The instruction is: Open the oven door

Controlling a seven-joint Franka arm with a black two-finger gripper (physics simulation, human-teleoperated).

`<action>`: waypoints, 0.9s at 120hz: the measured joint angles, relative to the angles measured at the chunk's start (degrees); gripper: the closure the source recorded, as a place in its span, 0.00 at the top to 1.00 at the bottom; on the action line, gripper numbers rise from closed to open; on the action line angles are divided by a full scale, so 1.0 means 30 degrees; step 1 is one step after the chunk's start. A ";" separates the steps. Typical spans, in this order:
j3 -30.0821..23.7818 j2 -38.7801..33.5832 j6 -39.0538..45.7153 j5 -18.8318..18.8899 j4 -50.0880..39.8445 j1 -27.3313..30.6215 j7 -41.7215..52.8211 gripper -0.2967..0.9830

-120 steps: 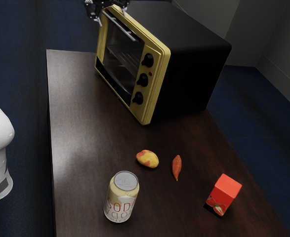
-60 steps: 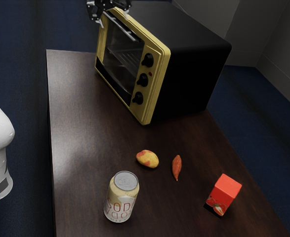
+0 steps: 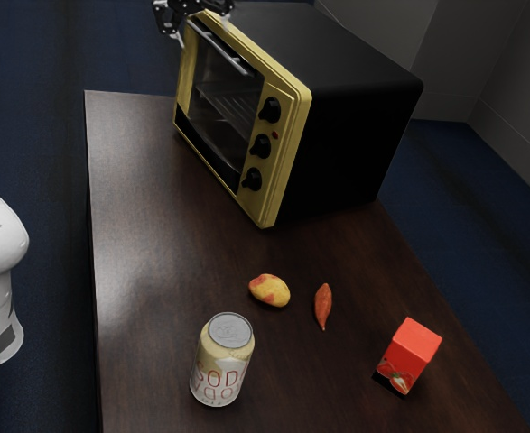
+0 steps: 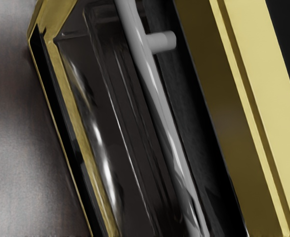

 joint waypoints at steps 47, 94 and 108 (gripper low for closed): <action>-0.0002 -0.0278 -0.0659 -0.2223 -0.0361 0.0467 -0.3627 0.77; -0.0002 -0.0113 -0.0711 -0.2702 -0.0315 0.1233 -0.5694 0.77; -0.0002 -0.0108 -0.0699 -0.2722 -0.0290 0.1467 -0.6076 0.77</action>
